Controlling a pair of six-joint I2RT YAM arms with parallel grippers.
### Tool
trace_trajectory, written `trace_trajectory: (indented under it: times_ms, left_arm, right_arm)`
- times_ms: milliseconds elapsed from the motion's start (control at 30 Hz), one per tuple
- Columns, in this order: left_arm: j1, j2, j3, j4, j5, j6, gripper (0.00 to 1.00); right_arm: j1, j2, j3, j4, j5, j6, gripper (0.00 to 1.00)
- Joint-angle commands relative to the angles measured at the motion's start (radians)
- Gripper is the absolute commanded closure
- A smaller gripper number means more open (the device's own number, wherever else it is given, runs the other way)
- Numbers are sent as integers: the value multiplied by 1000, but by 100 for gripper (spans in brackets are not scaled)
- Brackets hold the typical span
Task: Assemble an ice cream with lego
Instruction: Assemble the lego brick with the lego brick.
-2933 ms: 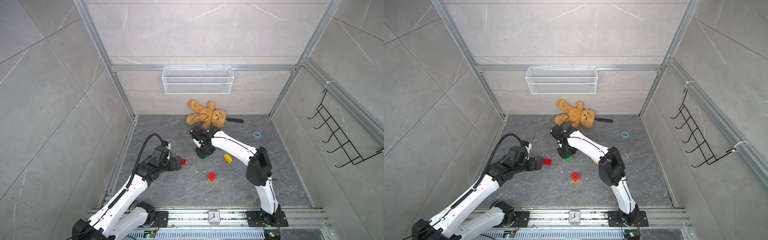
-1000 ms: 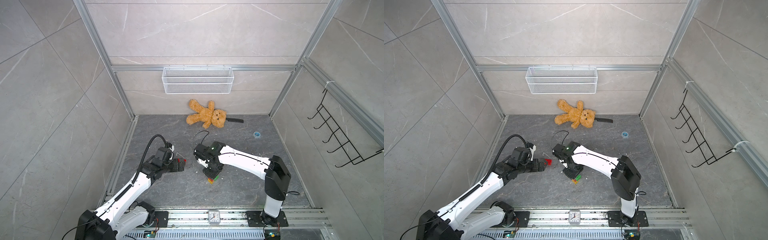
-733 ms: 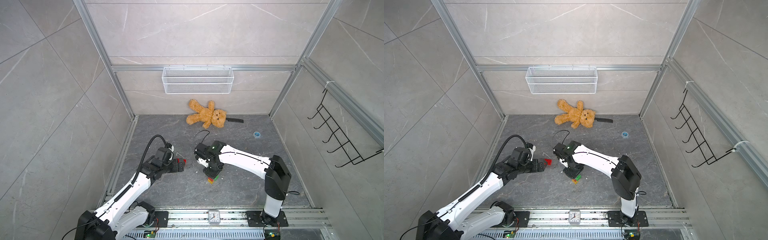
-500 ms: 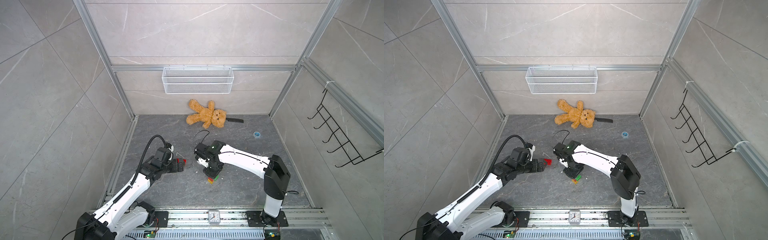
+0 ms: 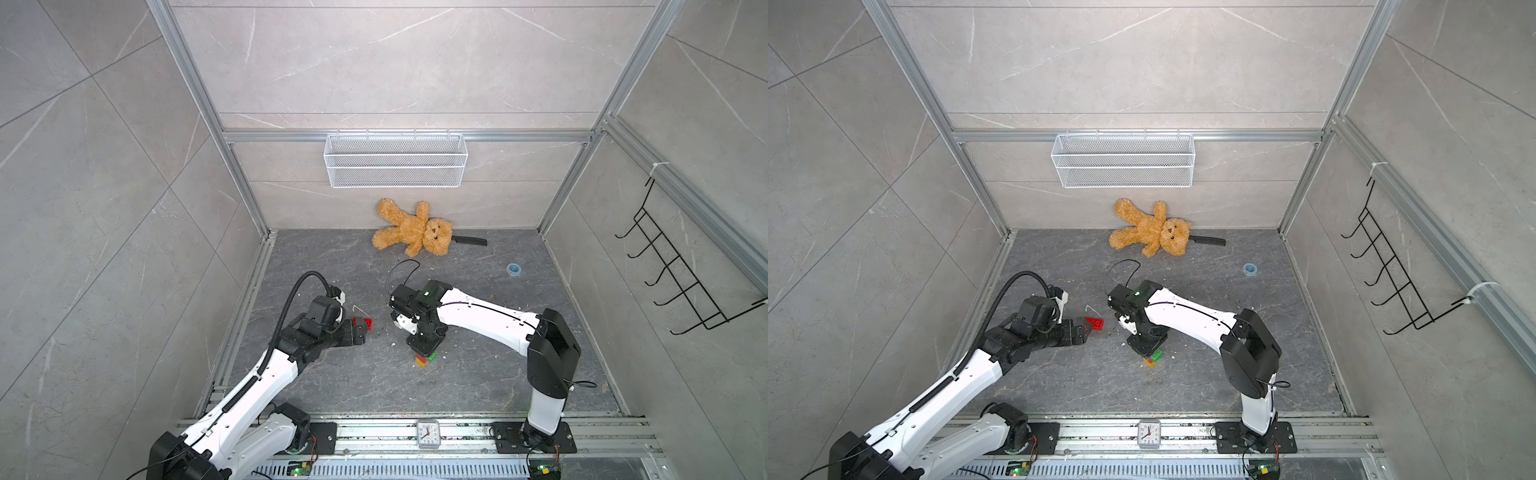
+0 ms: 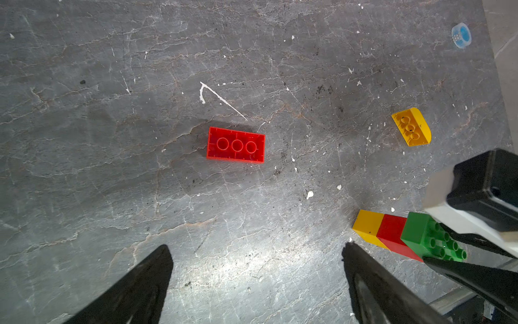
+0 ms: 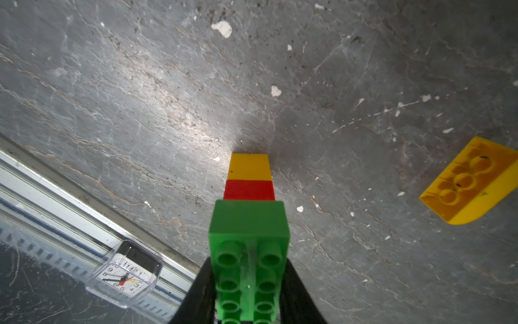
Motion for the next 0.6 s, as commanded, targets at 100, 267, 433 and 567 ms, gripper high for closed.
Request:
trace_trajectory:
  times_ms: [100,267,433,567]
  left_arm:
    - [3,-19,32,-15,-12,-3,3]
    - [3,-16,36,-17,-11,-4,3]
    - [3,-9,40,-19,-12,-4,3]
    - [3,-5,42,-20,-13,-6,3]
  right_arm:
    - [-10,173,-132,96,-84,-11,100]
    - [-10,99,-86,78,-67,-3,75]
    - [-10,51,-57,49,-14,9,58]
    - [-10,20,-50,47,15,19,46]
